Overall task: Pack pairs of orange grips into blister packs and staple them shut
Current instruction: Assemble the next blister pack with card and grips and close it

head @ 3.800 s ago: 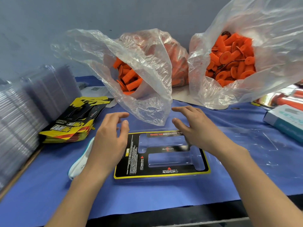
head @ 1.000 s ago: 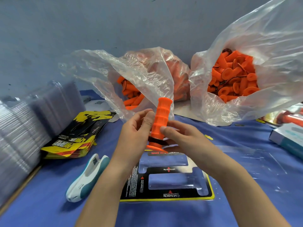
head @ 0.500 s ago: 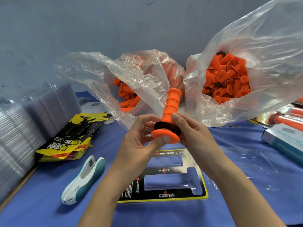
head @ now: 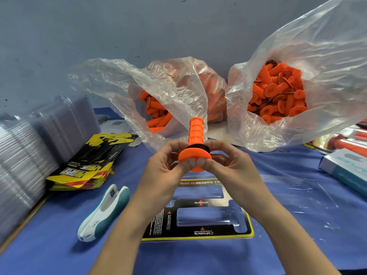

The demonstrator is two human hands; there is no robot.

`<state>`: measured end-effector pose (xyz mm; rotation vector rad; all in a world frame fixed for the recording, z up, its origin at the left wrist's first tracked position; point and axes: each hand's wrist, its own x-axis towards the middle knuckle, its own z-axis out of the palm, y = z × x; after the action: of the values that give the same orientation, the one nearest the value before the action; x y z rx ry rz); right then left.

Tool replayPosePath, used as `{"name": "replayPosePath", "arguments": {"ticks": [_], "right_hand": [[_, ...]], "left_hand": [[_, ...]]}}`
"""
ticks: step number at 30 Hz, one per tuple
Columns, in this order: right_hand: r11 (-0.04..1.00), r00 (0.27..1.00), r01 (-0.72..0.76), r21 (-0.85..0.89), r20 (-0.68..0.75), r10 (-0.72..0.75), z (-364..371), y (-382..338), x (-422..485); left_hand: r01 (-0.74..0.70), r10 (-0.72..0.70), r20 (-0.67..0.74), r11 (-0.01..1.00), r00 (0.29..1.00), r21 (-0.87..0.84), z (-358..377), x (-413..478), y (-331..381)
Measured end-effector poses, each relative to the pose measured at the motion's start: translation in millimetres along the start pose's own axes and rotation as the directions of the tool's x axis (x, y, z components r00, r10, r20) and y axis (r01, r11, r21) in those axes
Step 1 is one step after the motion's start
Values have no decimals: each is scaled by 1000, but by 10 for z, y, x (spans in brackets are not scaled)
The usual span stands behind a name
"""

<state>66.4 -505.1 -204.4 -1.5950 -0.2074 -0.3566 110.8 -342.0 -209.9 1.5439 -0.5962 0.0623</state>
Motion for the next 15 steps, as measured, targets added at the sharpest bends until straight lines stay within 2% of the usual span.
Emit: {"name": "replayPosePath", "arguments": {"ticks": [4, 11, 15], "right_hand": [[996, 999, 12, -94, -28, -15, 25, 43, 0], [999, 1000, -7, -47, -17, 6, 89, 94, 30], [997, 999, -2, -83, -45, -2, 146, 120, 24]], "left_hand": [[19, -19, -1, 1000, 1000, 18, -7, -14, -11], [30, -30, 1, 999, 1000, 37, -59, -15, 0], [59, -59, -7, 997, 998, 44, -81, -3, -28]]}}
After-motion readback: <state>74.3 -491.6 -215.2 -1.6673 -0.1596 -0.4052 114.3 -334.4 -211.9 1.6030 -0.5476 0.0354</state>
